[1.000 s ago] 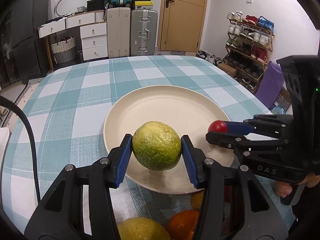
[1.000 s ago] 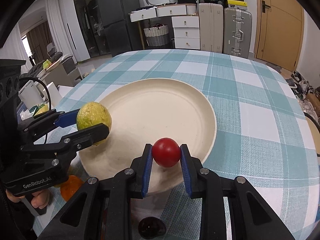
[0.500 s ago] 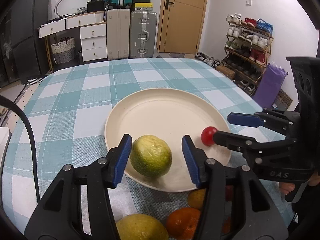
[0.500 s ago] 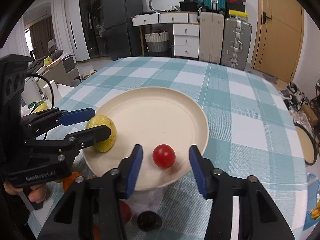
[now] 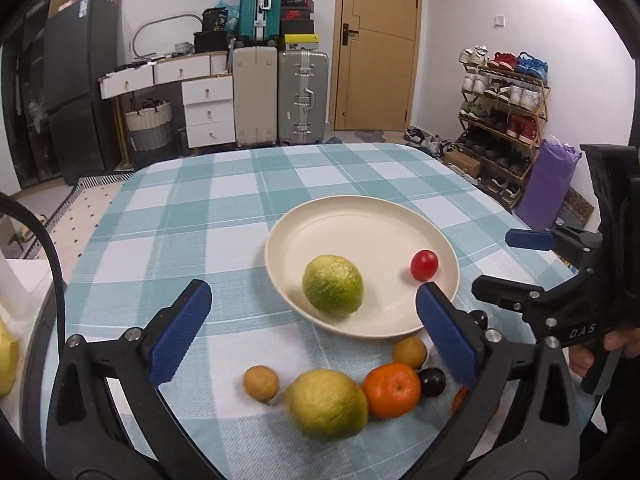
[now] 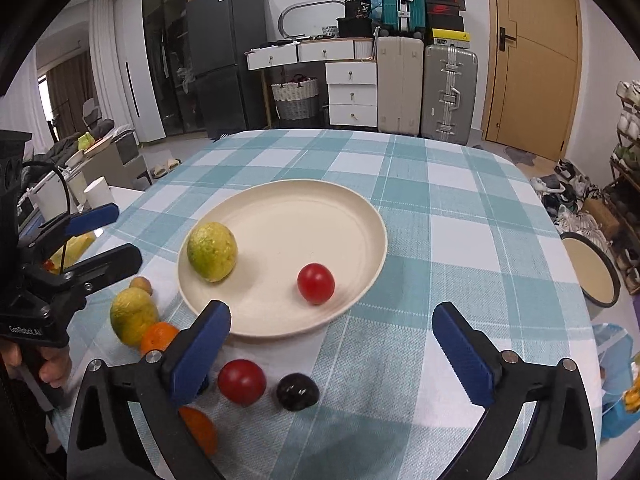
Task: Organize fruits
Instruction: 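Release the green citrus and red tomato onto the plate, opening both tools, then grasp the yellow-green citrus with the left tool while the right tool grasps a dark plum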
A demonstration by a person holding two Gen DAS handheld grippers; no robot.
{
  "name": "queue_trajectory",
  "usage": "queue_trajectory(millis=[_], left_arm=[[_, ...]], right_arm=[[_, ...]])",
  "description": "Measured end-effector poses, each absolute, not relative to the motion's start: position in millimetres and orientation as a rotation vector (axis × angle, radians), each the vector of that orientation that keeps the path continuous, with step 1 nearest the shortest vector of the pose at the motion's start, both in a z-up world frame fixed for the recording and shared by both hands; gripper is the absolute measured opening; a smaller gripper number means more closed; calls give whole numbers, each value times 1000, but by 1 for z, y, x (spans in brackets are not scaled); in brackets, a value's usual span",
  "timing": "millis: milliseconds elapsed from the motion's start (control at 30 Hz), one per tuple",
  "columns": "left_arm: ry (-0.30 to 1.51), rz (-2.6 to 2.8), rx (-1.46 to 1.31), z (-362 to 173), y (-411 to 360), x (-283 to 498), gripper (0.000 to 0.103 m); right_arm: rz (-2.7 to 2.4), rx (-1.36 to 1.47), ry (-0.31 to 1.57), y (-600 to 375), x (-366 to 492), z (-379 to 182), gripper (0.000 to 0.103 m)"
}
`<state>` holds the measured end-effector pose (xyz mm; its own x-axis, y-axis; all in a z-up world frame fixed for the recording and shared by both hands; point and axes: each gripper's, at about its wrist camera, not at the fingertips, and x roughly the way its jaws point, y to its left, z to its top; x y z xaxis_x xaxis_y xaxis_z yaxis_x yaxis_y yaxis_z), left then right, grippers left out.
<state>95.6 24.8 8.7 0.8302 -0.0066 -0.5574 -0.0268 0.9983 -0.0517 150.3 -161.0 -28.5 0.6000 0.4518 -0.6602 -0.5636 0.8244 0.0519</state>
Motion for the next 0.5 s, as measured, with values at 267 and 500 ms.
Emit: queue_trajectory(millis=[267,500], left_arm=[[613,0,-67,7,27,63,102],[652,-1,-54,-6,19,51,102]], right_arm=[[618,-181,728,-166,127,-27,103],[624,-197,743,-166,119,-36,103]])
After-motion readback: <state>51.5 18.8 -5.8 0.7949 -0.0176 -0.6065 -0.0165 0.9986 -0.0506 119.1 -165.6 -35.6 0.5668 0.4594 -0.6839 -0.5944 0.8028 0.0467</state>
